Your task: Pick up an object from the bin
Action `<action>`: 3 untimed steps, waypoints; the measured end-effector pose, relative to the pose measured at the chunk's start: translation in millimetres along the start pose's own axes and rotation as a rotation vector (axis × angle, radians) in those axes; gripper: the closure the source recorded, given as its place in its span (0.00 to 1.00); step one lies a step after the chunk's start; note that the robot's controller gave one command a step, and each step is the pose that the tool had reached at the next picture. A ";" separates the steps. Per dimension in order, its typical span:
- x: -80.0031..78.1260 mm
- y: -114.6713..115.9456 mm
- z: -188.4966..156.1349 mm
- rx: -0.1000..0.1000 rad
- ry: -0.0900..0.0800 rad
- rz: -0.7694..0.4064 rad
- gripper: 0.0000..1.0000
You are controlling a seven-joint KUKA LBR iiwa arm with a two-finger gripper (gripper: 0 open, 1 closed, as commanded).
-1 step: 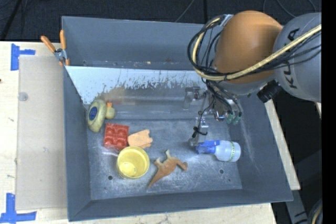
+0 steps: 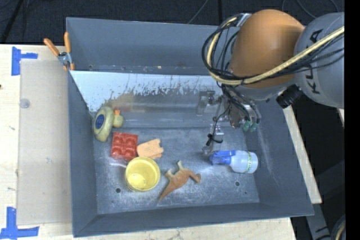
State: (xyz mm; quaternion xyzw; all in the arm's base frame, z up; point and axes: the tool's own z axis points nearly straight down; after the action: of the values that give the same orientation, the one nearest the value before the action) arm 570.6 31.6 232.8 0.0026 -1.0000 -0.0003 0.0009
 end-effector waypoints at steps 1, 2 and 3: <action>5.2 7.2 19.5 0.001 -0.007 -0.045 0.00; 8.2 43.0 72.1 0.001 -0.004 -0.080 0.00; 37.3 69.3 122.9 0.000 -0.003 -0.177 0.00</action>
Offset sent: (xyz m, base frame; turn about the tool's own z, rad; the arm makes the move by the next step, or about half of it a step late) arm -0.0118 0.0817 -0.1191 -0.0938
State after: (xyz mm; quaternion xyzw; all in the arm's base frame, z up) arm 532.7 100.7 110.0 0.0910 -0.9959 -0.0002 -0.0008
